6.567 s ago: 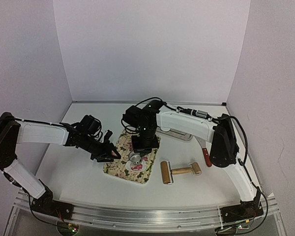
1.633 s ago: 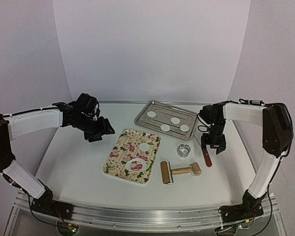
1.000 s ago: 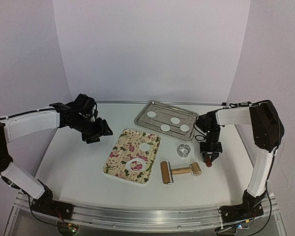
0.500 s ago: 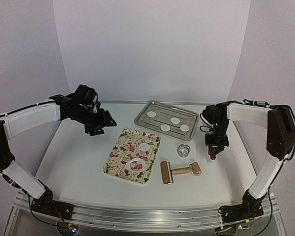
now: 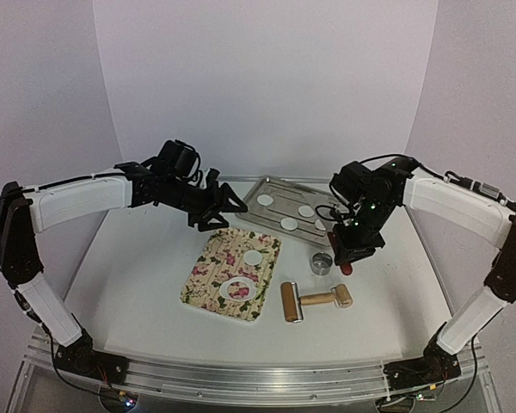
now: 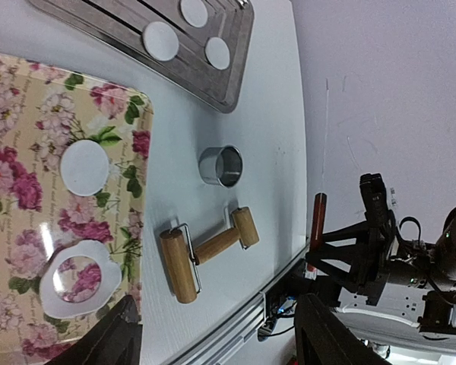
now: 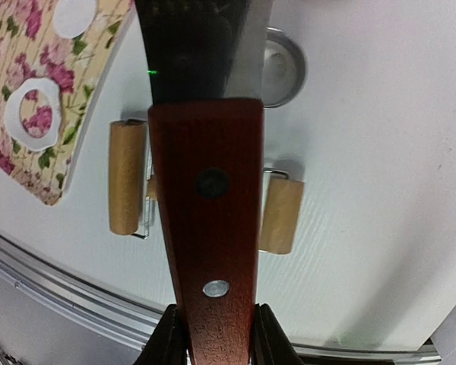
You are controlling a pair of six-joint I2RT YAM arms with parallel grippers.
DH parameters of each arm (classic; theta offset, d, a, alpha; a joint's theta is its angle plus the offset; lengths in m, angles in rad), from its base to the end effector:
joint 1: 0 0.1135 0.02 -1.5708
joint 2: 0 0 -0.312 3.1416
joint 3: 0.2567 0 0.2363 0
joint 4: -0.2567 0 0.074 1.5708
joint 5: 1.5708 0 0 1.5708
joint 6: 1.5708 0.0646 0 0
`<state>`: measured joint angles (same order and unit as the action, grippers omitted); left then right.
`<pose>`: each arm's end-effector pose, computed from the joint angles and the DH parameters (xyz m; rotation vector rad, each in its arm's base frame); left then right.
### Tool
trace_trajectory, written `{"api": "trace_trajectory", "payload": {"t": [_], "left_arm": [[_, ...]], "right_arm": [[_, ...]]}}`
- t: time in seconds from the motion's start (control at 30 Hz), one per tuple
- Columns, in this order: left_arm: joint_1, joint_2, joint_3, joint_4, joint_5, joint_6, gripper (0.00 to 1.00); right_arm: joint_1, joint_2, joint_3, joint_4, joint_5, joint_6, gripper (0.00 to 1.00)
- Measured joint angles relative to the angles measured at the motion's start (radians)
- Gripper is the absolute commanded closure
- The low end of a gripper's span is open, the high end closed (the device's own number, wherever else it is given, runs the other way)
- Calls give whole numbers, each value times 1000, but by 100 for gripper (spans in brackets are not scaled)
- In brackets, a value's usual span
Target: Roll out the dumpling wrappers from the dough
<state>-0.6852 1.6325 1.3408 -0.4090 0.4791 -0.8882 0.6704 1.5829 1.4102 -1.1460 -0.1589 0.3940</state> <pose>0.2721 -0.2609 0.3320 0.0296 2.5660 -1.2788 0.2237 0.1904 0.3119 -0.4401 2.9465 0.3959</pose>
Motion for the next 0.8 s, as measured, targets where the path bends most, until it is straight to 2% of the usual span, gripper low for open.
{"api": "trace_trajectory", "payload": {"t": [0.37, 0.67, 0.8], "left_arm": [[-25, 48, -21, 179, 72, -58, 0], [-25, 109, -44, 158, 65, -61, 1], [-25, 109, -54, 152, 62, -63, 7]], "right_arm": [[239, 196, 173, 0, 2, 77, 100], [336, 264, 248, 4, 5, 109, 100], [358, 265, 262, 10, 5, 113, 100]]}}
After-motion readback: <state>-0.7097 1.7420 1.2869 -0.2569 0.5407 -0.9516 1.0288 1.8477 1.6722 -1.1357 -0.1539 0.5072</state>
